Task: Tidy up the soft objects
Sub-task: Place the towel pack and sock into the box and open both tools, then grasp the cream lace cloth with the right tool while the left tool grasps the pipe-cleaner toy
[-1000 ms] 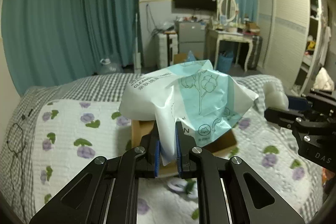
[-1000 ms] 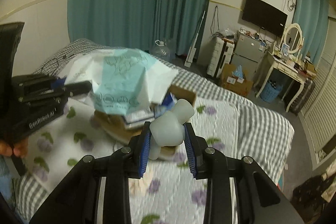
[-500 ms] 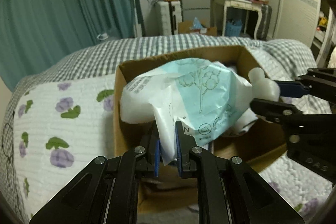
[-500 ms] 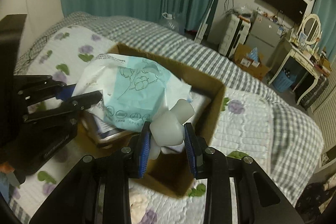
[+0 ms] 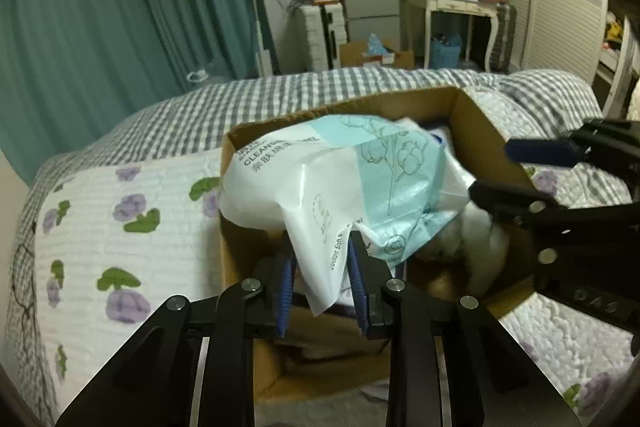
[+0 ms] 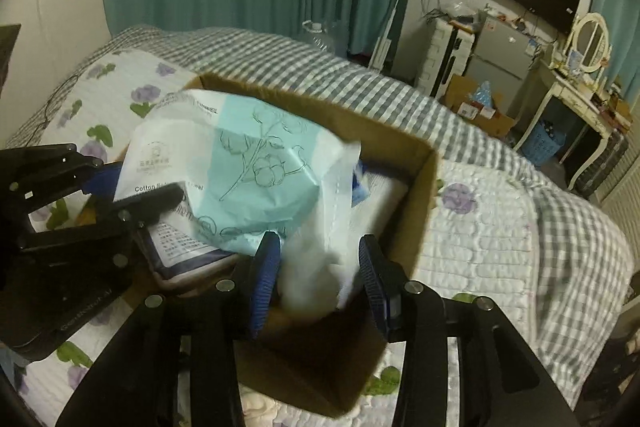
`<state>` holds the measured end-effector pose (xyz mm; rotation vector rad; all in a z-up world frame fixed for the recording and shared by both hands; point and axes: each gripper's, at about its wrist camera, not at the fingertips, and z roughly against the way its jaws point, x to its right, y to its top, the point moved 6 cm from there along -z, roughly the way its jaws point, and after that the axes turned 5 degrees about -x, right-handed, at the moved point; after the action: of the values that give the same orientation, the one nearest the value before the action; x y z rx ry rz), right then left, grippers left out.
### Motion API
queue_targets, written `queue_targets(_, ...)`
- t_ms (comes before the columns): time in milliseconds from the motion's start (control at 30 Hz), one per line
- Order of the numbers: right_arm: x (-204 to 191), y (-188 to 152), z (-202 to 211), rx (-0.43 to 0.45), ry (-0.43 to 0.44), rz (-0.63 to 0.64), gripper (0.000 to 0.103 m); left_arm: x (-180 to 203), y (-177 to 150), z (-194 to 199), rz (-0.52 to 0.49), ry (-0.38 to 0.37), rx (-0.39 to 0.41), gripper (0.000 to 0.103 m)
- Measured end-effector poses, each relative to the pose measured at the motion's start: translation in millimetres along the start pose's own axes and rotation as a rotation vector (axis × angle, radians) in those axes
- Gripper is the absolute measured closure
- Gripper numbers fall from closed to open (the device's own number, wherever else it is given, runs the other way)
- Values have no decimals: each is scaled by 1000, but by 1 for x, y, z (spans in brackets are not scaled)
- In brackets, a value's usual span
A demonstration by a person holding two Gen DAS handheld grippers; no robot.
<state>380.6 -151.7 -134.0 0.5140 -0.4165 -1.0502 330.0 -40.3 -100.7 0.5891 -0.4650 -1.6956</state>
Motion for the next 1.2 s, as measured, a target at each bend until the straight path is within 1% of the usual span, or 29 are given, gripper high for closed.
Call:
queue_targets(33, 0, 2, 6, 8, -10, 0, 56, -1, 0, 5, 5, -2, 0, 72)
queue_targets(100, 0, 4, 24, 34, -22, -6, 47, -1, 0, 18, 5, 2, 8, 61)
queue_targets(167, 3, 7, 48, 65, -33, -16, 45, -4, 2, 40, 14, 18, 45, 41)
queue_targets(233, 4, 10, 70, 90, -48, -20, 41, -7, 5, 63, 28, 13, 85, 32)
queue_targets(267, 6, 11, 86, 112, -61, -24, 37, -9, 6, 73, 34, 9, 100, 29)
queue_targets(333, 6, 12, 108, 137, -77, -36, 29, -12, 7, 95, 43, 3, 127, 28)
queue_targets(400, 7, 12, 132, 157, -84, -54, 25, -15, 5, 116, 52, 0, 153, 23)
queue_targets(433, 6, 11, 143, 163, -84, -63, 23, -17, 4, 130, 58, 0, 173, 18)
queue_targets(467, 6, 10, 156, 172, -85, -74, 18, -18, 2, 138, 64, 2, 188, 13)
queue_targets(500, 5, 9, 165, 179, -87, -80, 12, -20, 0, 147, 70, 8, 204, 11)
queue_targets(533, 4, 7, 175, 188, -91, -86, 10, -23, -2, 158, 77, 13, 224, 7)
queue_targets(600, 1, 3, 195, 203, -103, -94, 7, -25, -7, 171, 84, 11, 241, 6)
queue_targets(733, -8, -10, 224, 212, -116, -89, 5, -25, -20, 187, 98, -20, 245, 6)
queue_targets(800, -13, -20, 233, 210, -111, -92, 1, -24, -28, 188, 101, -24, 244, 6)
queue_targets(867, -17, -31, 234, 210, -109, -105, 0, -21, -41, 182, 111, -17, 234, 0)
queue_targets(967, -22, -51, 220, 186, -89, -112, 0, -16, -61, 160, 119, 2, 202, 0)
queue_targets(1067, -24, -76, 185, 127, -73, -129, 0, -12, -81, 127, 128, 7, 145, 0)
queue_targets(1133, -23, -94, 153, 75, -61, -148, 0, -9, -95, 103, 138, 10, 109, 0)
queue_targets(1200, -24, -106, 126, 40, -46, -160, 0, -6, -105, 86, 136, 9, 86, 0)
